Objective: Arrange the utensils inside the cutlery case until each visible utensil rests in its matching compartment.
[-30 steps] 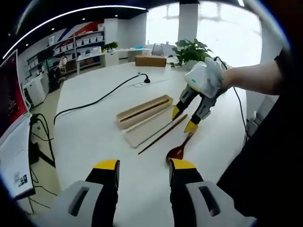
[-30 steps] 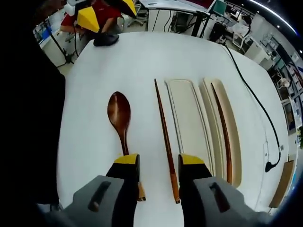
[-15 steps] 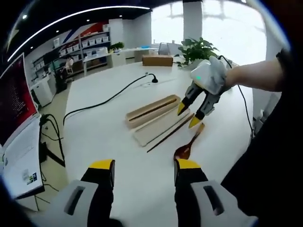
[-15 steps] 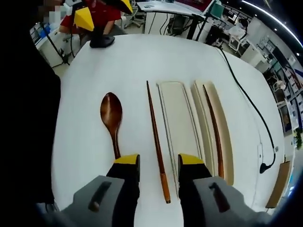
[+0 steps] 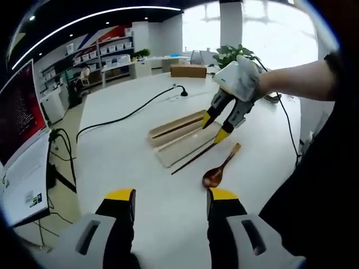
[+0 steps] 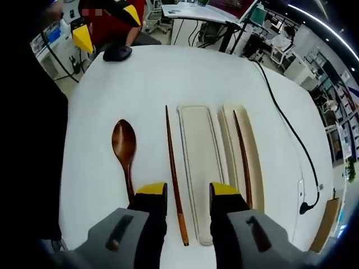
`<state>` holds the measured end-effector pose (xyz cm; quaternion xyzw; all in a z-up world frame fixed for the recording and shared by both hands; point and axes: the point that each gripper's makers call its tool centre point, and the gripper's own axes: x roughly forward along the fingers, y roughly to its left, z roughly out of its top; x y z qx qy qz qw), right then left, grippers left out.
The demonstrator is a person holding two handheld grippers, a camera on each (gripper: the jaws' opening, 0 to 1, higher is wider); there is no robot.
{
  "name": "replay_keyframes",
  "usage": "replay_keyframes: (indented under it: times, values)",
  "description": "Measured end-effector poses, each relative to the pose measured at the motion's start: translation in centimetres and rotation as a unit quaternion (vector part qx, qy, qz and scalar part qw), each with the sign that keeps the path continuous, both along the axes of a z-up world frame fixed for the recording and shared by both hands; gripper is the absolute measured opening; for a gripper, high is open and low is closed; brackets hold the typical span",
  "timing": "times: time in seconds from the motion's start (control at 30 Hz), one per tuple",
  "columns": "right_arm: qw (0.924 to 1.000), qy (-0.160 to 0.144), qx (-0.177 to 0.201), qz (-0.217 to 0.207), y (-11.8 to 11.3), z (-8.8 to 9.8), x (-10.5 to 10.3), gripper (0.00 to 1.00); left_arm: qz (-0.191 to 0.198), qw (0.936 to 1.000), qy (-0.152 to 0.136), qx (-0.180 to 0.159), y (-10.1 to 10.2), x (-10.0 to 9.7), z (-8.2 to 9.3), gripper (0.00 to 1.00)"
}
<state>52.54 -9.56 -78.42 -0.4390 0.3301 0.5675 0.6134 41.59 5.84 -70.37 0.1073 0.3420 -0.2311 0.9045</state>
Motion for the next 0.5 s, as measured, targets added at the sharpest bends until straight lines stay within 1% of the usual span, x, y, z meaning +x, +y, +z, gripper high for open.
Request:
replay_keyframes:
  times: [0.07, 0.13, 0.23, 0.4, 0.43, 0.5]
  values:
    - [1.0000, 0.004, 0.000, 0.000, 0.2, -0.2, -0.1, 0.27, -0.002, 1.0000, 0.005, 0.003, 0.0, -0.3, -0.3, 0.51]
    - [0.9994, 0.012, 0.004, -0.032, 0.2, -0.4, 0.2, 0.30, -0.002, 1.0000, 0.005, 0.001, 0.1, -0.4, -0.2, 0.50]
    - [0.9993, 0.020, 0.003, -0.030, 0.3, -0.7, 0.0, 0.26, 0.001, 1.0000, 0.004, -0.002, 0.3, -0.5, -0.2, 0.50]
    - [0.9990, 0.036, -0.009, -0.023, 0.5, -1.8, -0.9, 0.25, 0.003, 1.0000, 0.008, -0.002, 0.5, -1.0, -0.5, 0.49]
    - [0.9988, 0.042, -0.006, -0.026, 0.6, -1.8, -1.0, 0.24, 0.003, 0.9999, 0.010, -0.002, 0.5, -1.0, -0.5, 0.49]
    - [0.9974, 0.063, 0.001, -0.034, 0.9, -2.2, -1.4, 0.23, 0.002, 0.9999, 0.012, 0.000, 0.5, -1.1, -0.6, 0.49]
